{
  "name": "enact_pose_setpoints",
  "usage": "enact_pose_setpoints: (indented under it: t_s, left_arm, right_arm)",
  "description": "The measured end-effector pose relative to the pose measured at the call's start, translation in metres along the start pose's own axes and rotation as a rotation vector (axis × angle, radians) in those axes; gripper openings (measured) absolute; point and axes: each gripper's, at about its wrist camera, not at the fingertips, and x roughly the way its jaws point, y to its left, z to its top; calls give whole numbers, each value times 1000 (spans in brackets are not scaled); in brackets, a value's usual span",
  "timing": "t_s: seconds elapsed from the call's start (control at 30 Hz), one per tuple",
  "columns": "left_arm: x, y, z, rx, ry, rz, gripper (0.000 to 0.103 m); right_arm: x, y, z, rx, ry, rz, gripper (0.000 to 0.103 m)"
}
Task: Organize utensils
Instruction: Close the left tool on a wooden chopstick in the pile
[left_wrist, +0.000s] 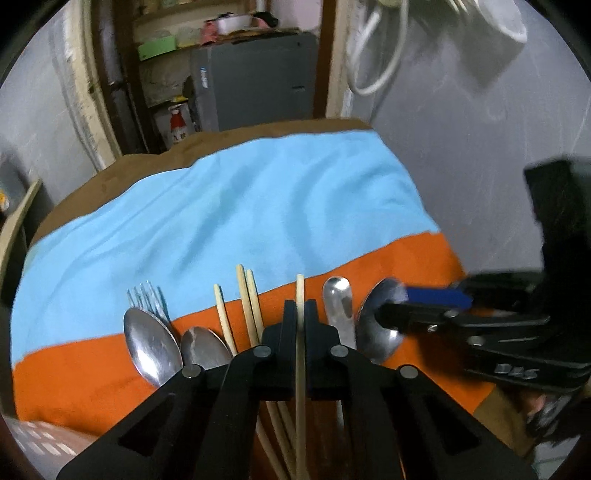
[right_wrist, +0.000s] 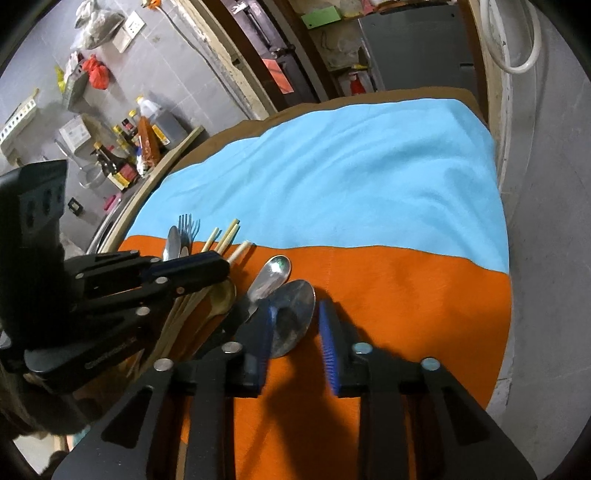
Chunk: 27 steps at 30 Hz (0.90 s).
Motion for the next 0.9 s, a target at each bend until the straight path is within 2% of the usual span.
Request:
enact_pose_setpoints:
  t_s: [0.1, 0.2, 0.33, 0.4, 0.53, 0.67, 0.73, 0.77, 0.9]
  left_arm:
    - [-19, 7, -2, -101, -48, -22, 2]
    - [-43, 13, -4, -196, -107, -42, 2]
    - [-79, 12, -11, -254, -197, -39, 2]
    - [-90, 11, -15, -265, -216, -24, 2]
    - [-95, 13, -23, -296, -199, -28, 2]
    - [-88, 14, -31, -295, -177, -35, 2]
    - [-76, 16, -39, -302, -146, -41, 2]
    - [-70, 18, -42, -310, -132, -43, 2]
    - [-58, 24, -48, -336, -103, -58, 2]
  right_arm:
    - [-4, -2, -2, 45, -14, 20, 6]
    - [-23, -3, -5, 90, -77, 29, 5]
    - [-54, 14, -7, 71, -175, 8, 4]
    - [-58, 23, -7, 43, -189, -1, 4]
    - [-48, 30, -7, 24, -162, -20, 4]
    - [-36, 19, -8, 45, -121, -49, 7]
    - [-26, 9, -8, 76, -77, -39, 24]
    - [-24, 6, -9, 80, -67, -35, 35]
    - [-13, 1, -12, 51, -30, -14, 33]
